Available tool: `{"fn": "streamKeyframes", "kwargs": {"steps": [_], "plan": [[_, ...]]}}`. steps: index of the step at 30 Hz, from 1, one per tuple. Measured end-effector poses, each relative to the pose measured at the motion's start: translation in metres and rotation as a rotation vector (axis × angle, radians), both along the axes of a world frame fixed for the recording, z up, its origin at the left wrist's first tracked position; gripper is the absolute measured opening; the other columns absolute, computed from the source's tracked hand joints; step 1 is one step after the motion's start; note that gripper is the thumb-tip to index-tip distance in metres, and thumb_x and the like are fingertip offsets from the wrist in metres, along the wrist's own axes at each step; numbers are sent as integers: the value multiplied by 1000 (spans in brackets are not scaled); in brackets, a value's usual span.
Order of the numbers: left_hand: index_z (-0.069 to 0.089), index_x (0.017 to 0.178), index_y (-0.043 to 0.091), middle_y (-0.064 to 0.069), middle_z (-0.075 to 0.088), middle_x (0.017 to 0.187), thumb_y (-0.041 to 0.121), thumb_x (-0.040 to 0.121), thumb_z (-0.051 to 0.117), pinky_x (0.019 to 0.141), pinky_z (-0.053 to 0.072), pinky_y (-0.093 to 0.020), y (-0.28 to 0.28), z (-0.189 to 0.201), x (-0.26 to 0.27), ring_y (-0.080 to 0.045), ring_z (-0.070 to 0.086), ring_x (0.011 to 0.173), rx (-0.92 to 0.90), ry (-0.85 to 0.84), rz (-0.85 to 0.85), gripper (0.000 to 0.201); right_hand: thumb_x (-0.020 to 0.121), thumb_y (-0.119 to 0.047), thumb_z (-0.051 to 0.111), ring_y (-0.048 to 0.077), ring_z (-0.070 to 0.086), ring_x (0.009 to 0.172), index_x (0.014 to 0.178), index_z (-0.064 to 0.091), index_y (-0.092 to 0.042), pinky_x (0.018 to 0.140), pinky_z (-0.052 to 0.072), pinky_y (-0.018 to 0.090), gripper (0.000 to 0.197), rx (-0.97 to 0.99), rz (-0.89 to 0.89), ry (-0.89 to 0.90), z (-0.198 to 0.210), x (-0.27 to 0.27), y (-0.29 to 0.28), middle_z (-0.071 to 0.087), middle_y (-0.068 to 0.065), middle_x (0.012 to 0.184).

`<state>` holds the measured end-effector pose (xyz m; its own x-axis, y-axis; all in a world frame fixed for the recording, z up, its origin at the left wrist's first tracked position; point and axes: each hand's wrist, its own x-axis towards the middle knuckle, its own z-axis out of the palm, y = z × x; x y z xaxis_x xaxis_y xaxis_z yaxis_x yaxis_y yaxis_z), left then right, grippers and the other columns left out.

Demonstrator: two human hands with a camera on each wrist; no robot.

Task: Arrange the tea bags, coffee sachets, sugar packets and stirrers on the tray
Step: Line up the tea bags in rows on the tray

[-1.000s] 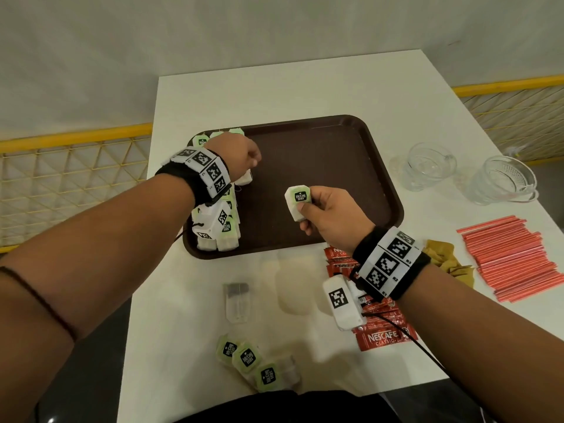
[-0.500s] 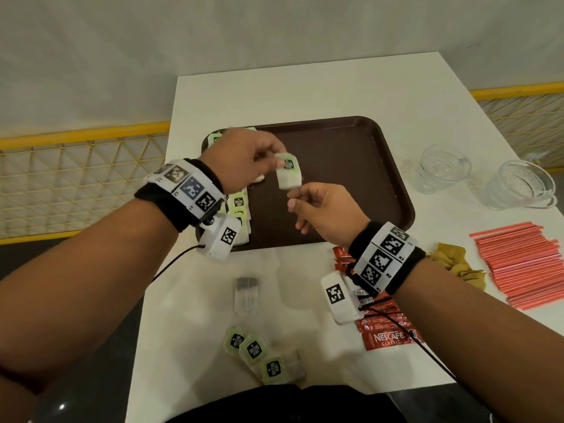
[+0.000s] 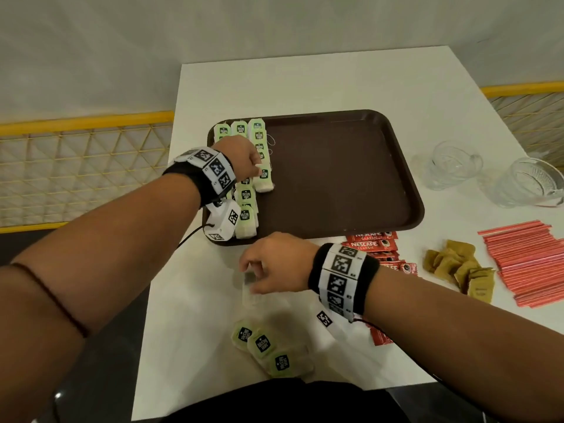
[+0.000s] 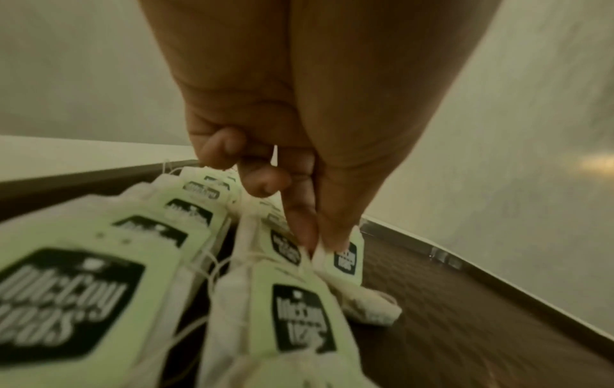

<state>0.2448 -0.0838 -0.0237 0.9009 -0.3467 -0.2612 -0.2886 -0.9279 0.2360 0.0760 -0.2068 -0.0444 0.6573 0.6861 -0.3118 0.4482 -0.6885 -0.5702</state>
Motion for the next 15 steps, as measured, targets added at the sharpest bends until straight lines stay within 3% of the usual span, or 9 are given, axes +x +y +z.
{"fn": "streamKeyframes", "kwargs": {"steps": [3,7,11,15], "plan": [[73,104,17,2,69,106,34,85,71,87,51,-34,-3,-2,7,-19,63,100,13,-33,22,25,83,-38,73,11,53,80,124,60,-21,69,39,26,47,-105,60,-4,-5,-1,6,53,-14,81],[71,99,19,6,64,94,38,83,72,87,52,-34,-1,-4,7,-19,63,98,-22,-41,74,25,81,-38,75,18,59,96,125,58,-23,74,37,25,49,-153,108,-11,-10,2,4,67,-5,107],[66,87,27,10,61,85,43,86,65,82,50,-32,11,5,-14,-14,60,87,-175,-111,109,16,82,-36,75,19,60,94,106,63,-23,73,42,28,30,-170,103,10,-14,3,5,68,-4,102],[67,89,27,10,66,87,43,87,64,77,45,-27,30,17,-57,-10,60,84,-243,-93,82,16,82,-32,74,20,57,87,96,64,-19,70,40,28,22,-118,55,-2,-15,2,4,64,0,98]]}}
